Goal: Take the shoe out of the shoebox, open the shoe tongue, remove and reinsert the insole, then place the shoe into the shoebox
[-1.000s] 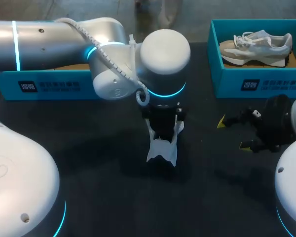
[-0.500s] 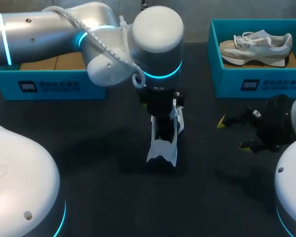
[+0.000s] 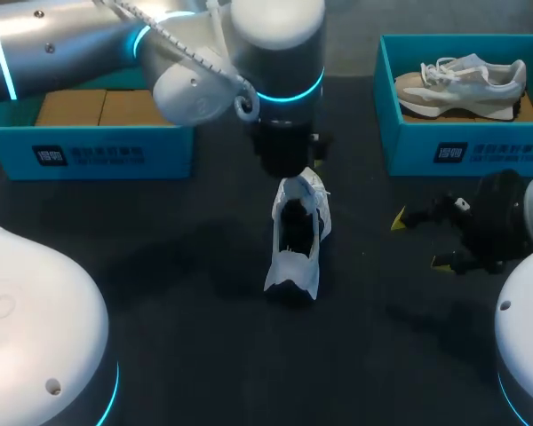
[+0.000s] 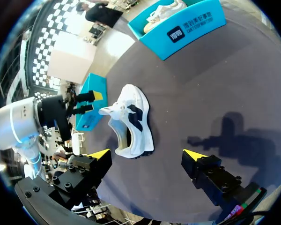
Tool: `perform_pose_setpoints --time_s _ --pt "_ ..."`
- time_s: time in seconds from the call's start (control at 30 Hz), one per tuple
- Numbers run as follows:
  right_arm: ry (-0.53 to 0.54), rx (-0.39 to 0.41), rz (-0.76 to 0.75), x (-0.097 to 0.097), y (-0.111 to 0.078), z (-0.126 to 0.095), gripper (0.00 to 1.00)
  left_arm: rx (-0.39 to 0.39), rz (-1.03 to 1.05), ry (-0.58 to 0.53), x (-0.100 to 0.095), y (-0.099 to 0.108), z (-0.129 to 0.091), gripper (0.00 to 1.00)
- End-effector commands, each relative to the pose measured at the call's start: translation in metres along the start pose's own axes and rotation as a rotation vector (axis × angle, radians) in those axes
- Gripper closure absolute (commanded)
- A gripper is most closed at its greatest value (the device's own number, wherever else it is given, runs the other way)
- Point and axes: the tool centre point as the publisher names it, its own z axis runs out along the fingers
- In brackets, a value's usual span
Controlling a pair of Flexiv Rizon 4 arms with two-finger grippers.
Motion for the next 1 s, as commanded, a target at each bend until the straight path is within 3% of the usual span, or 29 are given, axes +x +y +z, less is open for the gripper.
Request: perform_pose_setpoints --time_s 0.03,0.1,0.13,0.17,0.6,1.0 --pt "-0.005 -0.003 0.001 0.001 -0.002 -0.001 0.00 0.012 0.005 0.004 -0.002 0.008 0.004 0.33" --pt "-0.005 -0.003 0.001 0.001 -0.002 -0.001 0.00 0.025 0.005 0.000 -0.002 0.010 0.004 0.38" --pt "-0.005 -0.003 0.001 0.001 -0.002 -0.001 0.00 0.028 0.004 -0.002 -0.002 0.010 0.004 0.52" --pt "-0.005 -0.003 0.001 0.001 -0.002 -0.001 0.00 0.033 0.004 -0.004 -0.002 0.011 0.004 0.56" --pt "-0.005 -0.003 0.001 0.001 -0.002 -0.001 0.00 0.133 0.057 -0.028 -0.020 -0.006 0.034 0.60" --pt "-0.005 -0.003 0.001 0.001 -0.002 -0.001 0.00 0.187 0.091 -0.058 -0.016 -0.037 0.032 0.65"
